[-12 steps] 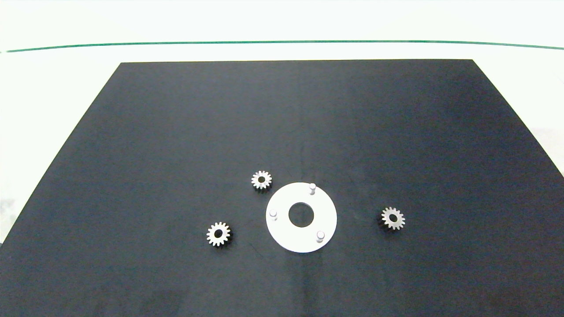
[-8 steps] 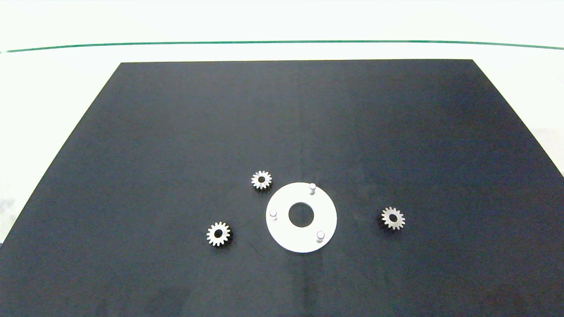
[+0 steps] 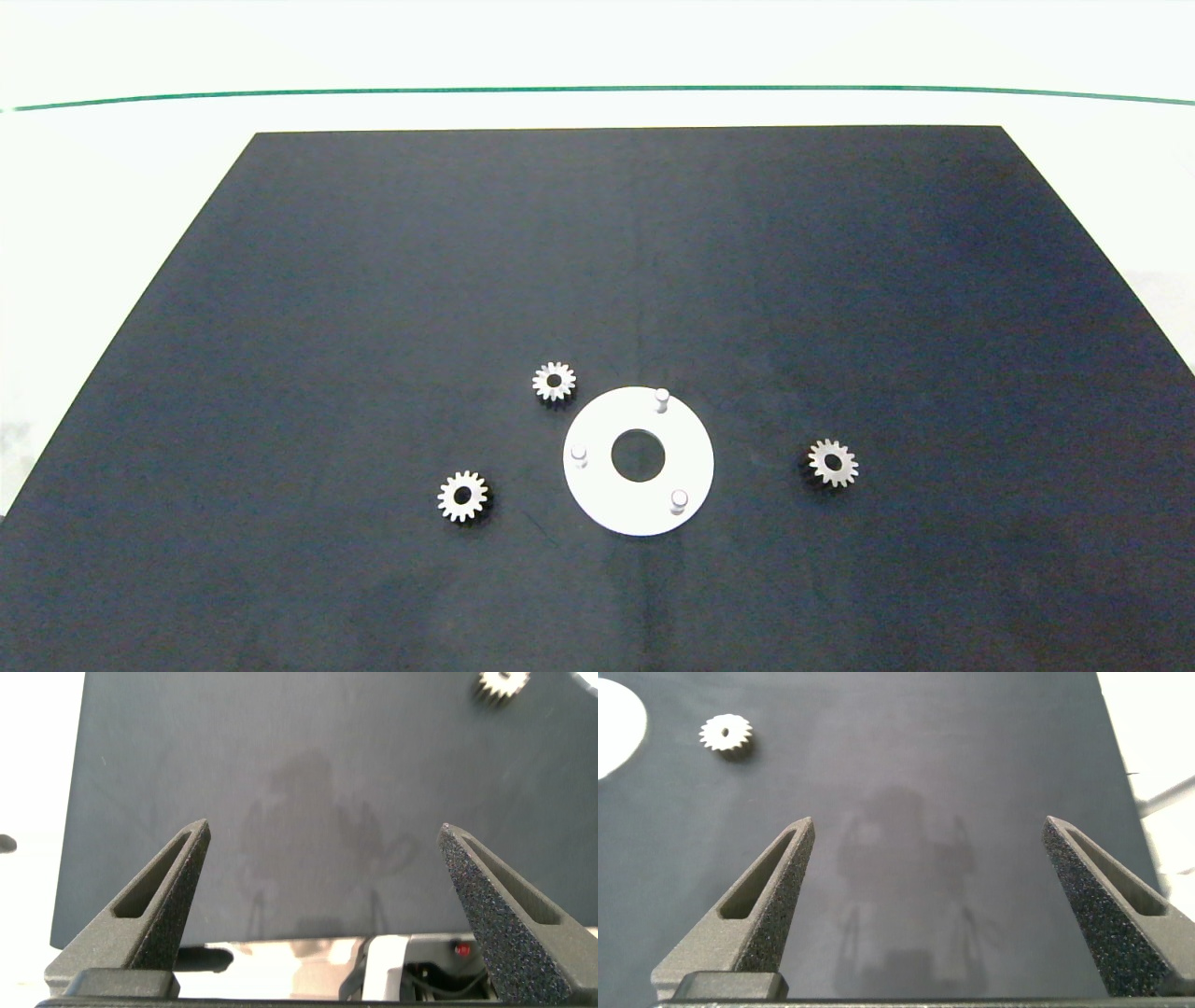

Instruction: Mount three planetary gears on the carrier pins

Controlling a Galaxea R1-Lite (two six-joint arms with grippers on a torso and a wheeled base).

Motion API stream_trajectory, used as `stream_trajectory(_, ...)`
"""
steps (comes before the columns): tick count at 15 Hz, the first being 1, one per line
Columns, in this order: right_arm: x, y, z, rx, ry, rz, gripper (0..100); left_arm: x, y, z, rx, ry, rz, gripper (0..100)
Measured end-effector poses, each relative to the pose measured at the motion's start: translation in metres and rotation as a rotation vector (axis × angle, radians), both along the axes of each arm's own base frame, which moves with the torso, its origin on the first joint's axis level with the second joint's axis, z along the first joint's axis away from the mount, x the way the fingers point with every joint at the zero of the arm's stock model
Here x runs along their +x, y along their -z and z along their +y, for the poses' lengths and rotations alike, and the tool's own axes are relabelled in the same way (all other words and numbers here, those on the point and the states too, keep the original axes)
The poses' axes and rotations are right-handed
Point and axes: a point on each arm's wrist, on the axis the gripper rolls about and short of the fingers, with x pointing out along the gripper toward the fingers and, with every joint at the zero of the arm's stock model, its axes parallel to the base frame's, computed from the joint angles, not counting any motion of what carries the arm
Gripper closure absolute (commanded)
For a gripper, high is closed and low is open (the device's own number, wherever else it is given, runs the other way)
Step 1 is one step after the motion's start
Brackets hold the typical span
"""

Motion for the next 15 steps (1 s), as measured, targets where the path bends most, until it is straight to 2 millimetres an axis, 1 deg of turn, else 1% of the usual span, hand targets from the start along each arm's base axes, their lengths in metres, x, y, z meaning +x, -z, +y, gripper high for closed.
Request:
stream_trajectory(2,0.006,-0.016,-0.001,-0.034,0.038,0.021,0,-0.002,-0.005,0.0,0.0,0.005,-0.011,0)
stream_trajectory(3,0.011,-0.023,-0.001,-0.063,0.043,0.059,0,-0.002,-0.006,0.0,0.001,0.007,-0.014,0)
stream_trajectory(4,0.014,-0.023,-0.001,-0.08,0.02,0.125,0,-0.002,-0.006,0.001,0.001,0.01,-0.013,0)
stream_trajectory(6,0.02,-0.027,0.0,-0.091,-0.066,0.188,0,-0.002,-0.005,0.002,0.004,0.03,0.012,0)
stream_trajectory(8,0.027,-0.038,0.001,-0.113,-0.127,0.211,0,-0.005,-0.004,0.004,0.007,0.064,0.04,0)
stream_trajectory(11,0.052,-0.051,0.005,-0.175,-0.186,0.288,0,-0.006,-0.007,0.006,0.007,0.075,0.033,0)
stream_trajectory(15,0.095,-0.068,0.013,-0.178,-0.294,0.378,0,-0.007,-0.01,0.006,0.006,0.077,0.02,0)
